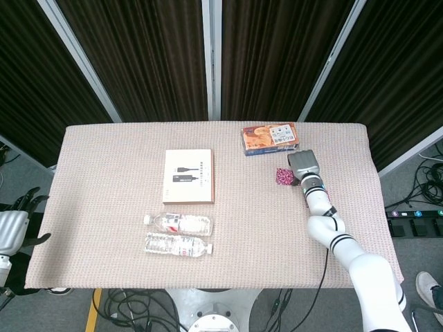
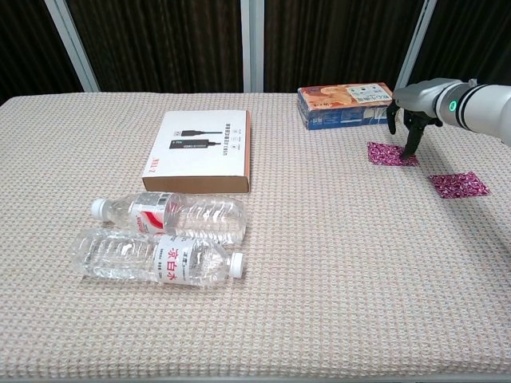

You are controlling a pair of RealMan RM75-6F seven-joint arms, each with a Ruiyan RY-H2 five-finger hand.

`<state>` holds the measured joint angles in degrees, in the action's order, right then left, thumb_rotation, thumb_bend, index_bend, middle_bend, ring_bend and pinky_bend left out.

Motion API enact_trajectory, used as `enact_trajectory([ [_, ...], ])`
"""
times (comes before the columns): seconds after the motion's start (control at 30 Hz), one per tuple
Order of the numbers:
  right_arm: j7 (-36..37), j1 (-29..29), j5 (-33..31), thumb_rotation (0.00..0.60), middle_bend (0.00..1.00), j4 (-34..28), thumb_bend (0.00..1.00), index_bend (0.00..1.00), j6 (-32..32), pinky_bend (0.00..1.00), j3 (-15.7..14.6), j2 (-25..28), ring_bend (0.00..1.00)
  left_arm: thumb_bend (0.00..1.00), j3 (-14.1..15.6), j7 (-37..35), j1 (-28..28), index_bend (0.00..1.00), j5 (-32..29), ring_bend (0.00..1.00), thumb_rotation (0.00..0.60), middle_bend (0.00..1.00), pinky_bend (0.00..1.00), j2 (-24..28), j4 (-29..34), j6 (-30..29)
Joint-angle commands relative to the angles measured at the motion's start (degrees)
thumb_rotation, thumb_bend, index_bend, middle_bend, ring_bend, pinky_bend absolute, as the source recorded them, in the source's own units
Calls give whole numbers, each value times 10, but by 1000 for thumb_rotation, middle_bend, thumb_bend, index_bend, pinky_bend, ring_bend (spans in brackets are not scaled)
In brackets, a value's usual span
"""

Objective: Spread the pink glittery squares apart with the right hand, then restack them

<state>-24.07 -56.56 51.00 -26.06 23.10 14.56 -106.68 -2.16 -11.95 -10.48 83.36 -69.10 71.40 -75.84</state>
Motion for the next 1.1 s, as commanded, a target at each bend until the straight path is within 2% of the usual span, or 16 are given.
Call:
enact_trajectory([
  [0.03, -13, 29, 13, 531, 753, -107, 0, 388, 52, 673, -8, 67, 836, 0, -1, 3, -1, 260, 1, 208, 600, 188, 390, 1, 5, -1],
  [0.23, -68, 91, 9, 483, 754, -328, 0, 388, 138, 673, -44, 205, 836, 0, -2, 16, -6, 260, 3, 208, 600, 188, 389, 0, 19, 0],
  [0.3, -88, 108, -2, 476, 755, -377, 0, 389, 157, 673, -61, 239, 834, 0, -3, 23, -8, 260, 5, 208, 600, 188, 390, -1, 26, 0],
  [0.37, -104, 119, -12, 469, 753, -400, 0, 392, 167, 673, -77, 256, 833, 0, -3, 29, -9, 260, 7, 208, 600, 188, 390, -1, 33, -2],
  [0.53, -123, 136, -29, 464, 749, -393, 0, 398, 177, 673, -108, 263, 823, 0, -1, 49, -10, 260, 12, 208, 600, 188, 389, -1, 53, -6],
  [0.67, -120, 143, -13, 468, 744, -367, 0, 403, 176, 673, -125, 255, 816, 0, 1, 59, -8, 260, 10, 208, 600, 188, 389, 1, 61, -7],
  [0.87, -77, 143, 34, 470, 742, -319, 0, 398, 158, 673, -131, 236, 812, 0, 0, 68, -8, 260, 7, 208, 600, 188, 389, 1, 67, -7],
  [1.1, -55, 132, 63, 467, 723, -287, 0, 338, 127, 662, -136, 217, 794, 0, -1, 70, -8, 260, 1, 208, 600, 188, 389, 2, 66, -3],
])
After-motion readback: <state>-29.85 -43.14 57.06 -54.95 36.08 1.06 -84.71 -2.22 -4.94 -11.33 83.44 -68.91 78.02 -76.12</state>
